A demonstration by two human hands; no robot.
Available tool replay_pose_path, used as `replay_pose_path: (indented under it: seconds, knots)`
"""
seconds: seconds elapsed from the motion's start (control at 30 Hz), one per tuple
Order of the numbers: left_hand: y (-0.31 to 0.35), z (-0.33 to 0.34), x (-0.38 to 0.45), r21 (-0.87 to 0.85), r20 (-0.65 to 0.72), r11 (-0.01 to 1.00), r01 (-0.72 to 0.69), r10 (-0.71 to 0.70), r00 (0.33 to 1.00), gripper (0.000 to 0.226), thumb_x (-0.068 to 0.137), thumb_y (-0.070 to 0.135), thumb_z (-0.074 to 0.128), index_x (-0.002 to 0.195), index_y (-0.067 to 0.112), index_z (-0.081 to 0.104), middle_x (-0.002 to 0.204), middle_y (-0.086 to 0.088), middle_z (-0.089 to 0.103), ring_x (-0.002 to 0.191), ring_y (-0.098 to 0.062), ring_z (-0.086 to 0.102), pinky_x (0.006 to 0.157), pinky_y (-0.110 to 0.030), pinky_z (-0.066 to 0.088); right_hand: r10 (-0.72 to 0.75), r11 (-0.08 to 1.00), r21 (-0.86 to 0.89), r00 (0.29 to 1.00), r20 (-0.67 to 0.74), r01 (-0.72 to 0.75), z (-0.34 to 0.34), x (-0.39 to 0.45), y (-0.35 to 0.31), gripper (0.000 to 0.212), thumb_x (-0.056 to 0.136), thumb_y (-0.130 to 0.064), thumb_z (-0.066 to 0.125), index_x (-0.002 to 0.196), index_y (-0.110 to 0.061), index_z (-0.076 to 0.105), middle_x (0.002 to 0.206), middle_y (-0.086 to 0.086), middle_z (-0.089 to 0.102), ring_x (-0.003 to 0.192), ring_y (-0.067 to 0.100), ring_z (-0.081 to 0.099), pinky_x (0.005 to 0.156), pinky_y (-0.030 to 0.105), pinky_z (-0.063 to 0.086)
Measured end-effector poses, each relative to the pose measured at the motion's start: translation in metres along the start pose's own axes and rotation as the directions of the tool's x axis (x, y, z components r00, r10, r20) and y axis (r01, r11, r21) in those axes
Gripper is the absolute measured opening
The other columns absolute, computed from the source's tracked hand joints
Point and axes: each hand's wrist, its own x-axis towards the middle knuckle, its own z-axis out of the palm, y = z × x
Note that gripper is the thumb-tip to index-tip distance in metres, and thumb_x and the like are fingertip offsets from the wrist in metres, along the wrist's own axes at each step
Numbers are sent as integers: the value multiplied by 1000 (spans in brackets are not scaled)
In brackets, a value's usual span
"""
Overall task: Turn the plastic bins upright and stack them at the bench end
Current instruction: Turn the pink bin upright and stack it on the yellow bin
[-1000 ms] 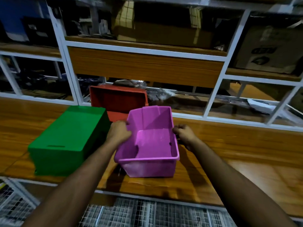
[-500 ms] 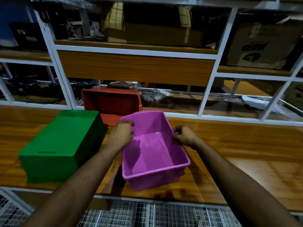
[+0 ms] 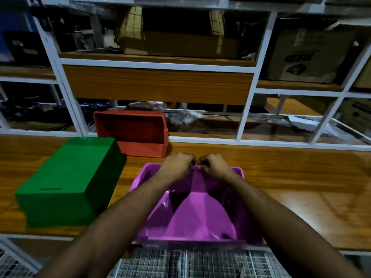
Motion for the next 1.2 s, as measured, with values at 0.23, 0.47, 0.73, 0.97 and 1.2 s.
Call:
replay_pose_path:
  seconds: [0.23,0.47,0.73,0.97,1.2]
  knots:
    - [-1,-1,-5,27,-50,999,43,-41,998,25,88,27,55,109,29,67,110,-4,71,105,-30,64,77,-34,48,-83,997,-19,973,-215,81,8,-12,2,34,78,-4,61,109,-12,72,107,7,71,98,23,66,88,34,53]
    - [-23,4,-11,-125,-43,938,322,-329,943,20,83,20,55,97,19,70,100,-14,71,97,-35,66,76,-36,49,80,985,-118,943,-322,-124,-5,-33,16,33,79,-18,65,112,-19,67,114,4,62,112,24,54,99,39,42]
    - [-58,17,-13,-553,158,588,590,-621,768,16,80,18,70,70,14,59,87,-12,69,84,-29,65,77,-34,50,429,903,126,882,-194,-412,4,-42,33,61,84,-27,68,136,-6,45,136,17,46,124,32,48,100,37,43]
    - [-58,5,-34,-791,512,99,604,-433,742,19,92,10,49,89,18,65,77,-1,62,66,-16,56,64,-25,45,580,769,409,805,-124,-491,-1,-42,42,32,90,-20,59,116,-2,64,102,16,70,87,29,68,63,25,45]
    - [-63,-4,-44,-780,606,-57,623,-314,731,30,86,7,48,102,23,67,90,2,60,79,-13,56,66,-27,46,615,294,833,760,210,-468,-7,-45,39,26,96,-22,44,83,-12,63,69,5,58,57,18,50,53,25,37]
